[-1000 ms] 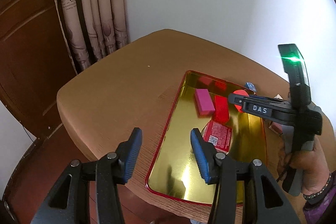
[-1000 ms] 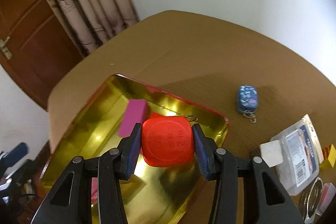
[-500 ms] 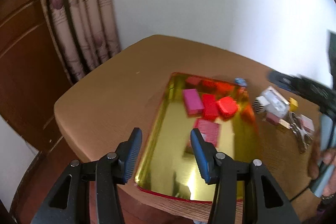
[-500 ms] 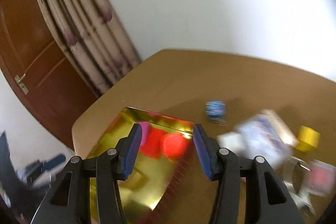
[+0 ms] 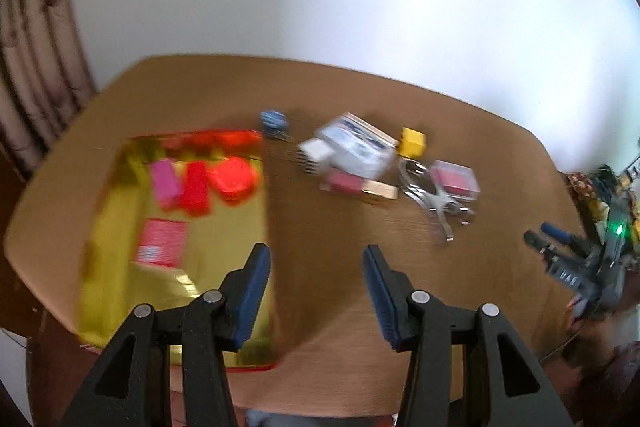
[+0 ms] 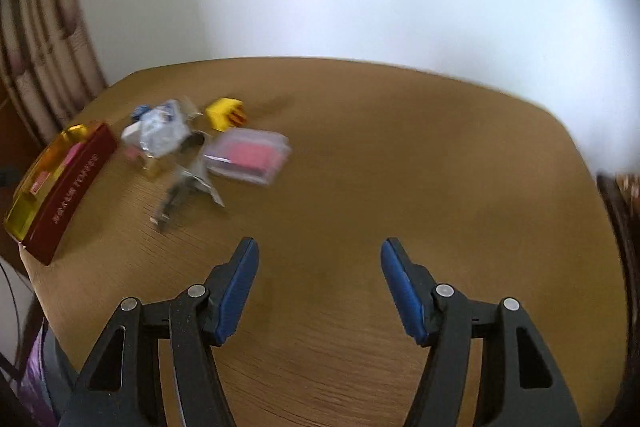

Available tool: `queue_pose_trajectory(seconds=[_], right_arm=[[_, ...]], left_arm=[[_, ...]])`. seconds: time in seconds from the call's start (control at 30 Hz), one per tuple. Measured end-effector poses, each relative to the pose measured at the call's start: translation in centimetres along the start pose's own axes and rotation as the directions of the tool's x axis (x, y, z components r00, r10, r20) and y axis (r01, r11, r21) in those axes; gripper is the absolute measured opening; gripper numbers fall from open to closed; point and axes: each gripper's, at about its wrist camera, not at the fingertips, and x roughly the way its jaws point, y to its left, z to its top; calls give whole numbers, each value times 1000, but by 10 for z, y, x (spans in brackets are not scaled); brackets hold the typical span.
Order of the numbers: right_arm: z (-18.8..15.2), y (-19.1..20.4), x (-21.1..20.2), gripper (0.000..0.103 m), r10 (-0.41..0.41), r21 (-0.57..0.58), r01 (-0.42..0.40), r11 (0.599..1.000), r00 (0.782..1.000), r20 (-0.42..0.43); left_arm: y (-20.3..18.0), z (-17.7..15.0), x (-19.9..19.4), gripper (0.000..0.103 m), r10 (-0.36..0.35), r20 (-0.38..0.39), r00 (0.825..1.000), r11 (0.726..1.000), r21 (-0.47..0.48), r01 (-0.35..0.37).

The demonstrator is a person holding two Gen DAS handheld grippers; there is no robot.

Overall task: Organize rigid objects
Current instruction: 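Carry the red rounded case into the gold tin and open the right tool, then grasp the pink-and-gold lipstick tube with the left tool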

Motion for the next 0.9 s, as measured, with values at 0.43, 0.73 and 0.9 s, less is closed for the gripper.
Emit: queue_pose_trajectory(seconds=[0.43,0.73,0.9], right_arm=[[-19,-34,-1,62,99,63,-101,993,995,28],[-23,-51,2,62,208,134,-210,968,978,30],[-24,-54,1,62,245,152,-249,957,969,42]], left_arm=[[-27,67,133,49,-210,-305,929,930,-356,93],[-25,76,169,49,-149,-348,926,897,-441,-22],[-15,72,181,49,-146,-369,918,862,-503,-65]])
